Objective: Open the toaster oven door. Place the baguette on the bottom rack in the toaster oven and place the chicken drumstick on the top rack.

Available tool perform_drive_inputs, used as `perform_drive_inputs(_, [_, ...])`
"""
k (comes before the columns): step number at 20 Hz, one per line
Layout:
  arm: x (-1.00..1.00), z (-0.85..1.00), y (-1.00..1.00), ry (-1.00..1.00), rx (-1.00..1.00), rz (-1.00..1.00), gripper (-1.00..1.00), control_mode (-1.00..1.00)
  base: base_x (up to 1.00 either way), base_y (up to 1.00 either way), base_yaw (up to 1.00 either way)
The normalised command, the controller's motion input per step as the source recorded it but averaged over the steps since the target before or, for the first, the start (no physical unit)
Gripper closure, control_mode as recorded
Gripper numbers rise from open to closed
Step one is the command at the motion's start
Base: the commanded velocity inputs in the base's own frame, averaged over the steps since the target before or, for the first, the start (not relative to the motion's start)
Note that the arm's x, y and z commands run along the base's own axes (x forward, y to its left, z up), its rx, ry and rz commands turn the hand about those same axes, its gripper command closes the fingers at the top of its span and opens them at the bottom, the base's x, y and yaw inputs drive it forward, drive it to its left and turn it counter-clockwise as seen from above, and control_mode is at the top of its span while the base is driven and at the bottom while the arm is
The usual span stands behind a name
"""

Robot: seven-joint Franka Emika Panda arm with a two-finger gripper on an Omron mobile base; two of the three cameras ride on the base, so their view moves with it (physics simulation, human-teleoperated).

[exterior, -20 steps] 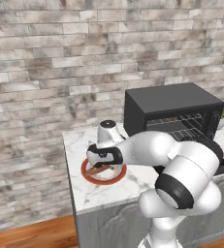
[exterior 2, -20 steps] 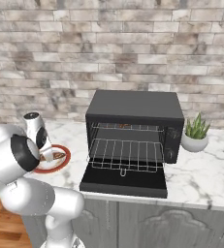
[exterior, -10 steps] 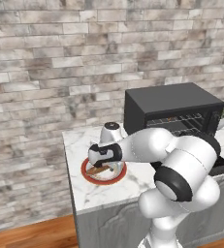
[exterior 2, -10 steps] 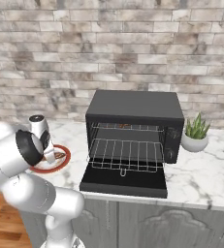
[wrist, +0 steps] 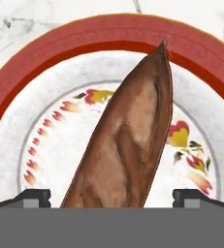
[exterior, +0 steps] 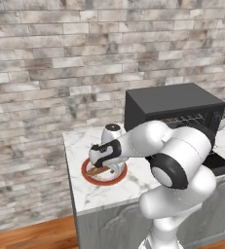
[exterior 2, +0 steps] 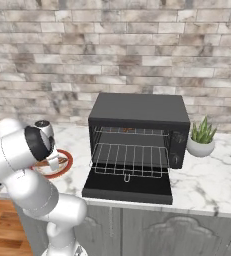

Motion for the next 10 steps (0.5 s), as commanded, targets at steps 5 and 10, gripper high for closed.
perform_drive_inputs(5, [0.07, -0.03, 0.00, 0.00, 0.00, 0.00, -1.00, -1.00, 0.00, 0.00, 0.00])
perform_drive_inputs(10, [0.10, -0.01, 0.01, 0.00, 0.00, 0.00, -1.00, -1.00, 0.00, 0.00, 0.00])
